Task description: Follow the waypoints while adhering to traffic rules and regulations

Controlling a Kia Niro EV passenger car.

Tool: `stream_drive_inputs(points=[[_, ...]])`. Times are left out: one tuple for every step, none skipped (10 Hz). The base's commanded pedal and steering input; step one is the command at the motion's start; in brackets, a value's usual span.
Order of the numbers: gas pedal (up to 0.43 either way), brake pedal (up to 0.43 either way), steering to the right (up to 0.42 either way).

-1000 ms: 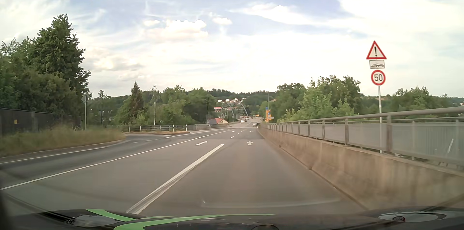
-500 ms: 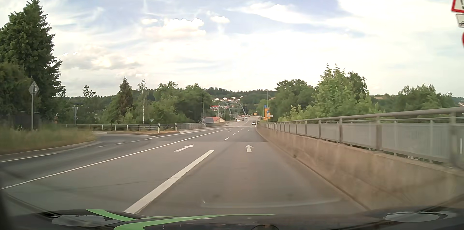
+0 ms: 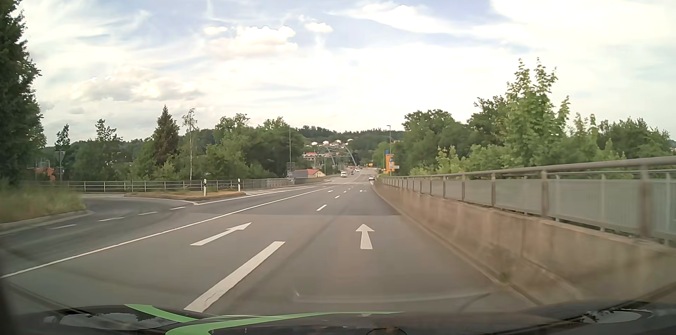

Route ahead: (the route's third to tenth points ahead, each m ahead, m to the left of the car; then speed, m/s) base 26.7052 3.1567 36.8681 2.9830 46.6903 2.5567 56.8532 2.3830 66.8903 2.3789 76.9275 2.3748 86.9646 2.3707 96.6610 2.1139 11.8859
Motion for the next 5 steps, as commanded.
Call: stream_drive_inputs(points=[[0.15, 0.0, 0.003], [0.13, 0.0, 0.003], [0.118, 0.0, 0.003], [0.118, 0.0, 0.003], [0.118, 0.0, 0.002]])
